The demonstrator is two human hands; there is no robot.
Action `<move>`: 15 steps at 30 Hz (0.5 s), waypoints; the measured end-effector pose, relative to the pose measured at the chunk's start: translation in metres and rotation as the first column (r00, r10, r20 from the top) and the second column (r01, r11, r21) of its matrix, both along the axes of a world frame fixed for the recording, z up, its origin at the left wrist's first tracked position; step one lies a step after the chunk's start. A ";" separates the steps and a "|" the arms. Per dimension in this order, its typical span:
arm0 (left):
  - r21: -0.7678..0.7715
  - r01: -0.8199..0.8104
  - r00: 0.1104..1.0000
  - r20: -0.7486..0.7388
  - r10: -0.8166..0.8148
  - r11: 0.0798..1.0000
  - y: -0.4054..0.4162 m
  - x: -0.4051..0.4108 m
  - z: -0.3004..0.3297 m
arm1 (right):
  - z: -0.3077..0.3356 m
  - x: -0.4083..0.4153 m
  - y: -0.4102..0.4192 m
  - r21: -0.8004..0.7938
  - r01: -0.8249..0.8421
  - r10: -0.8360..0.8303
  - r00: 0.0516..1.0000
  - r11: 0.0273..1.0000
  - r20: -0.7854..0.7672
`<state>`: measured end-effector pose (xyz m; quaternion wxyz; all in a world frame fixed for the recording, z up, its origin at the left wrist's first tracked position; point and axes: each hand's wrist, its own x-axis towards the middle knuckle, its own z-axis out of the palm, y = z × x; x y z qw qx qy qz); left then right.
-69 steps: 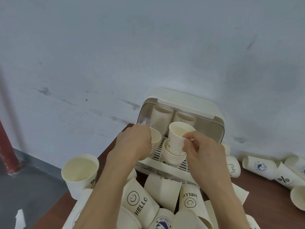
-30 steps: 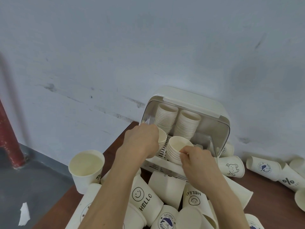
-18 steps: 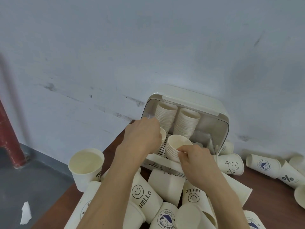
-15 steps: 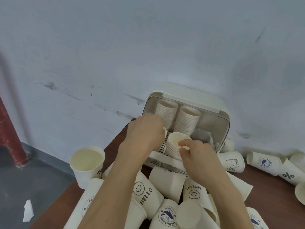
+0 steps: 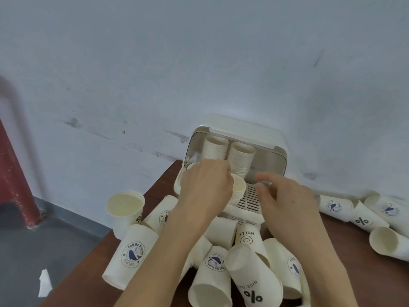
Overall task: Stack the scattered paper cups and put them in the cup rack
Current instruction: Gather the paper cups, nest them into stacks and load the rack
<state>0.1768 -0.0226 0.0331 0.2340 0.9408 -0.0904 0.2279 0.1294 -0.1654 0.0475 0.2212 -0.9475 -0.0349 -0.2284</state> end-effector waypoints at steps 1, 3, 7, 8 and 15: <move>0.002 0.007 1.000 -0.012 -0.007 1.000 -0.001 -0.009 0.000 | 0.000 -0.008 -0.002 0.020 0.006 -0.006 1.000 1.000 0.001; 0.020 0.005 0.999 -0.037 -0.004 1.000 0.000 -0.027 0.001 | -0.002 -0.023 -0.006 0.035 0.017 -0.016 0.999 0.999 -0.039; 0.016 0.002 0.998 -0.067 -0.001 1.000 0.000 -0.062 0.007 | -0.007 -0.053 -0.016 0.026 0.050 -0.047 0.992 0.998 -0.113; 0.007 0.004 0.997 -0.076 -0.003 1.000 -0.001 -0.070 0.008 | -0.006 -0.061 -0.017 0.030 0.055 -0.051 0.991 0.998 -0.126; -0.052 0.039 0.993 -0.112 -0.045 0.998 -0.002 -0.119 -0.002 | -0.013 -0.115 -0.042 0.038 0.114 -0.106 0.979 0.993 -0.174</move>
